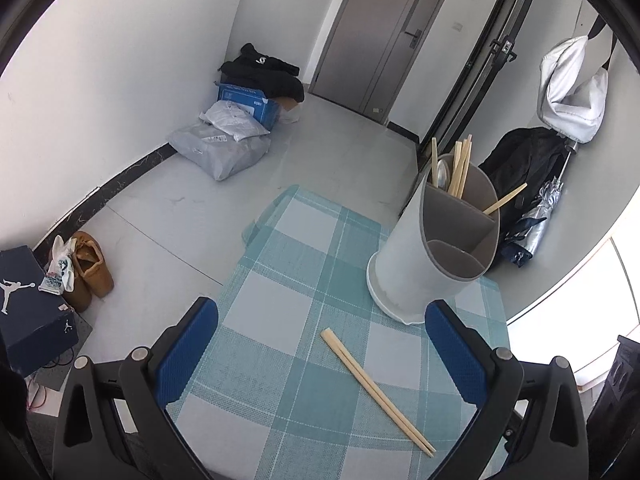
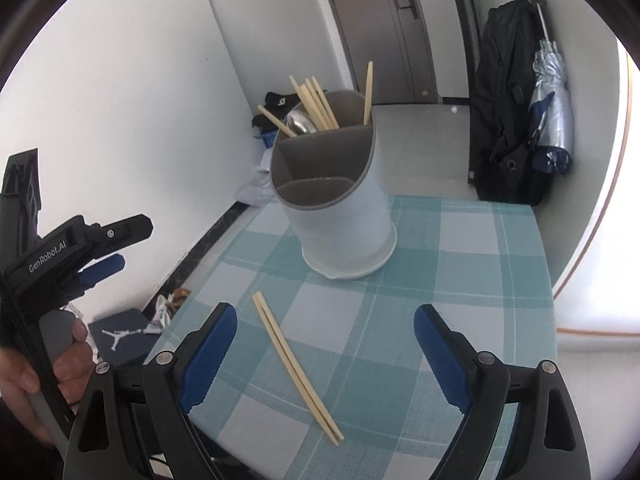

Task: Organize utensils
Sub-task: 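Move both grippers back down toward the last two chopsticks on the cloth, then lower the right gripper onto one chopstick and close it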

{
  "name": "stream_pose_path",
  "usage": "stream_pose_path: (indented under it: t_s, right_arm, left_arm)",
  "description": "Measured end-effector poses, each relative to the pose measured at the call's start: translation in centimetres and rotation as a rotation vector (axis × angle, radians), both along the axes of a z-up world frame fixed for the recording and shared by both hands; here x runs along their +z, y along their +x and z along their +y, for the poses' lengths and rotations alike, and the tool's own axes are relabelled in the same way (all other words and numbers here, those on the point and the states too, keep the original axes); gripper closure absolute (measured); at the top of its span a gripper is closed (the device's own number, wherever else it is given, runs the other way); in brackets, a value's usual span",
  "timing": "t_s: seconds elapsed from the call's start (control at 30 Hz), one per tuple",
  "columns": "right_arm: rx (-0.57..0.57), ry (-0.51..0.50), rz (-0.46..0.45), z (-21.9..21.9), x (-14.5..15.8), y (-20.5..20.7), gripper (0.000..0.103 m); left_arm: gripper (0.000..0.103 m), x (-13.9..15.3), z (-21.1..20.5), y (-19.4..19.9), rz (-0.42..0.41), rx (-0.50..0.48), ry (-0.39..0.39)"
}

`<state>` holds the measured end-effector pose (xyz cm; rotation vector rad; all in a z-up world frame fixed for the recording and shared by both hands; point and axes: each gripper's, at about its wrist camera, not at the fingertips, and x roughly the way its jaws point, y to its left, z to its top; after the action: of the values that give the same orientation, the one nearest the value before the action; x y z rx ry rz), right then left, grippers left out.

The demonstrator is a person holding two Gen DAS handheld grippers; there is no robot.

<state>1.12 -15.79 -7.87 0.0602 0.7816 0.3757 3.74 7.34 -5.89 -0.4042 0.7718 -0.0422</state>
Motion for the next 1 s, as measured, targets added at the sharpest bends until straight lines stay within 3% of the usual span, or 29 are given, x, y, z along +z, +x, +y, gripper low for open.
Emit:
stream_pose_path:
  t_s: [0.13, 0.3, 0.4, 0.63, 0.8, 0.87, 1.0]
  right_arm:
    - [0.024, -0.046, 0.085, 1.3, -2.5, 0.9, 0.014]
    - [0.063, -0.116, 0.119, 3.2, -4.2, 1.9, 0.019]
    - [0.085, -0.184, 0.133, 4.5, -5.2, 2.8, 0.034]
    - [0.162, -0.308, 0.191, 7.7, -7.4, 4.7, 0.057]
    - [0.239, -0.447, 0.169, 9.6, -7.2, 4.8, 0.058]
    - [0.259, -0.463, 0.189, 10.0, -7.2, 5.0, 0.064]
    - [0.311, -0.492, 0.201, 10.9, -7.0, 5.5, 0.064]
  left_arm:
    - [0.001, -0.6, 1.0, 0.8, 0.028, 0.0, -0.029]
    - [0.001, -1.1, 3.8, 1.3, 0.076, 0.053, -0.107]
    - [0.001, -1.7, 5.2, 1.5, 0.112, 0.084, -0.157]
    - [0.001, -2.4, 7.2, 2.0, 0.156, 0.144, -0.223]
    - [0.001, -2.5, 7.5, 2.4, 0.162, 0.15, -0.263]
    - [0.001, -2.5, 7.5, 2.5, 0.166, 0.145, -0.27]
    - [0.001, -2.7, 8.0, 2.5, 0.173, 0.15, -0.294]
